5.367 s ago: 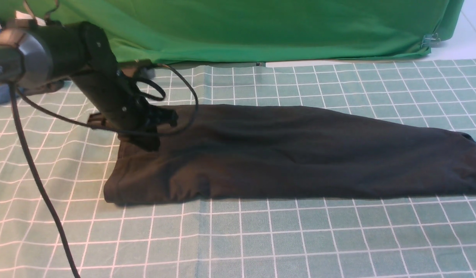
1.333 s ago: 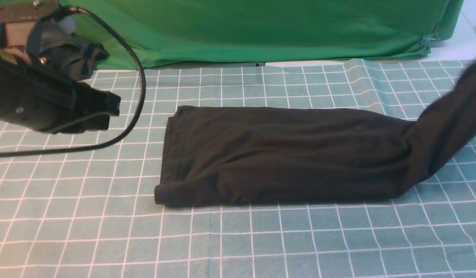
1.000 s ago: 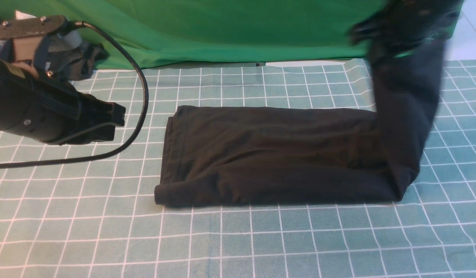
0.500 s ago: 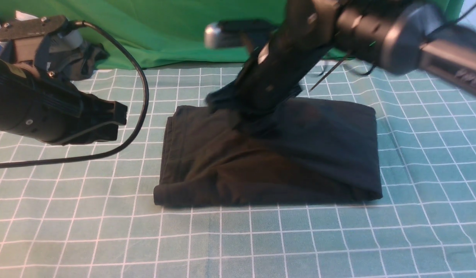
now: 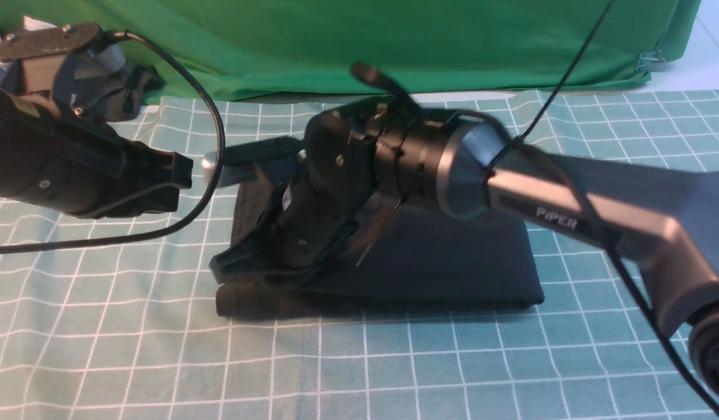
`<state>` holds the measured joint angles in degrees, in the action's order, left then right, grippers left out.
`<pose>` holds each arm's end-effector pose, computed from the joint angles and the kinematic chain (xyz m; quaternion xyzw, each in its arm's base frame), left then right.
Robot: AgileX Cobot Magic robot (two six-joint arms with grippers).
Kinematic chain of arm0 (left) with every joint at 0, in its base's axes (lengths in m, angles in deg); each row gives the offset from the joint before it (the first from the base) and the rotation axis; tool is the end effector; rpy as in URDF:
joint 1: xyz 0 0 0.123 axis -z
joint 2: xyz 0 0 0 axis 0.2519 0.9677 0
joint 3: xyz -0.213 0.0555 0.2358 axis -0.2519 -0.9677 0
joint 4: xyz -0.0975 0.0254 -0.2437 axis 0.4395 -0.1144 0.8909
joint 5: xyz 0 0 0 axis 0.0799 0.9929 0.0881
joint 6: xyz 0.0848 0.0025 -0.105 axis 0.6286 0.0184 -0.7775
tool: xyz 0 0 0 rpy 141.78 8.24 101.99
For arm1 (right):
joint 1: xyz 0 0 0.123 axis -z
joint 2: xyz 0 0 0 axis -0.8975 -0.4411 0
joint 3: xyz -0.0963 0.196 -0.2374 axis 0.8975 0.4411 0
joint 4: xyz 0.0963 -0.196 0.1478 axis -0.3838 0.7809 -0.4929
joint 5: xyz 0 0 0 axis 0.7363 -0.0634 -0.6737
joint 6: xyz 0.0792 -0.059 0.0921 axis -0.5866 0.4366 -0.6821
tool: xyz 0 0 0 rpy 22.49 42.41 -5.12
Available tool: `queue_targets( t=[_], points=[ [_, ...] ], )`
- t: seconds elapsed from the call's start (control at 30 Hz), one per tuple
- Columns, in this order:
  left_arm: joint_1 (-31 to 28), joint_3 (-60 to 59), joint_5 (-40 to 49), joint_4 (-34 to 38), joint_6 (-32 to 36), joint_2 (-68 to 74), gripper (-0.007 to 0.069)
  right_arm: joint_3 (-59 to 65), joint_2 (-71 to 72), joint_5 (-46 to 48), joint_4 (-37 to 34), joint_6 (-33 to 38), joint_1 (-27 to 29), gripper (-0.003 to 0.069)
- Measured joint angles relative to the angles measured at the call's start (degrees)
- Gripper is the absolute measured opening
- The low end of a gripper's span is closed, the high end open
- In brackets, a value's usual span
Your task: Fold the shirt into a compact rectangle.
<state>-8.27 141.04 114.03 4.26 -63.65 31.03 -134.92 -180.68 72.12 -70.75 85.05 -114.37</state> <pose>0.2681 -0.0568 0.3192 0.0398 0.9478 -0.1257 0.2903 0.3190 0.4404 0.1900 -0.2925 0.9155 0.2410 0.1351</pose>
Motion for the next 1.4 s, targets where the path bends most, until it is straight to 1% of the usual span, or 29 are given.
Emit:
queue_targets(
  t=[0.13,0.2,0.27,0.33,0.37,0.4,0.43,0.5,0.6,0.73,0.77,0.83,0.9,0.93,0.97,1.0,1.03,1.1,1.2,1.23,1.33,1.4],
  points=[
    [0.0,0.0,0.0,-0.6,0.0,0.0,0.0011,-0.6,0.0,-0.8,-0.6,-0.1,-0.6,0.0358],
    [0.0,0.0,0.0,-1.3,0.0,0.0,0.0011,-2.0,0.4,0.3,-0.6,0.6,-0.3,0.0447],
    [0.0,0.0,0.0,-2.8,-0.4,0.0,0.0011,-4.7,1.6,3.6,-0.5,2.7,0.7,0.0517],
    [0.0,0.0,0.0,-4.1,-1.1,0.0,0.0011,-7.0,2.8,6.8,0.2,4.8,1.9,0.054],
    [0.0,0.0,0.0,-4.3,-1.4,0.0,0.0011,-7.5,3.3,8.1,0.6,5.1,2.5,0.0544],
    [-0.1,0.0,0.0,-5.0,-2.2,0.0,0.0011,-9.7,4.6,11.4,2.5,5.6,4.0,0.0543],
    [-0.1,0.0,0.0,-5.1,-2.4,0.0,0.0011,-10.2,5.0,11.7,2.7,5.6,4.4,0.0542],
    [-0.1,0.0,-0.1,-5.4,-3.6,0.0,0.0011,-12.3,7.7,15.7,4.4,4.8,7.6,0.0522],
    [-0.1,0.0,-1.2,-5.5,-4.8,0.0,0.0011,-13.1,9.8,19.1,1.9,5.3,10.0,0.0484],
    [-0.1,0.0,-2.6,-4.6,-5.6,0.0,0.0011,-12.9,9.9,22.2,-3.4,9.9,9.5,0.0464],
    [-0.1,0.0,-2.7,-3.9,-6.1,0.0,0.0011,-12.8,9.8,22.7,-4.0,11.4,9.1,0.0459],
    [-0.1,0.0,-2.7,-3.3,-6.3,0.0,0.0011,-12.7,9.6,22.9,-3.7,12.3,8.8,0.045],
    [-0.1,0.0,-2.1,-2.4,-6.5,0.0,0.0011,-12.7,9.9,23.1,0.7,12.8,8.9,0.0377],
    [-0.1,0.0,-1.8,-2.0,-6.5,0.0,0.0011,-12.6,10.4,23.1,4.2,12.6,9.4,0.0309],
    [-0.1,0.0,-1.7,-1.9,-6.5,0.0,0.0011,-12.6,10.4,23.1,4.7,12.6,9.4,0.0296],
    [-0.1,0.0,-1.7,-1.3,-6.3,0.0,0.0011,-12.5,11.6,23.1,8.1,12.5,10.4,0.0189],
    [-0.1,0.0,-1.6,-0.2,-5.7,0.1,0.0011,-12.4,12.6,23.1,9.8,12.4,11.4,0.0122],
    [-0.1,0.0,-1.6,4.2,-2.9,0.9,0.0011,-11.9,15.2,23.0,11.4,12.3,14.0,0.0049],
    [0.5,0.0,-2.0,9.8,-0.2,4.4,0.0011,-9.5,20.0,22.9,12.0,12.2,17.5,0.0023],
    [0.9,0.1,-2.2,10.3,0.0,5.7,0.0011,-8.2,21.6,22.9,12.2,12.2,18.4,0.0019],
    [3.2,1.5,-2.3,9.6,1.0,12.1,0.0014,-0.4,28.2,22.9,12.4,12.2,21.7,0.0017],
    [4.4,3.1,-2.5,8.4,1.0,14.8,0.0016,2.6,30.6,22.9,12.5,12.5,22.6,0.0017]
  ],
)
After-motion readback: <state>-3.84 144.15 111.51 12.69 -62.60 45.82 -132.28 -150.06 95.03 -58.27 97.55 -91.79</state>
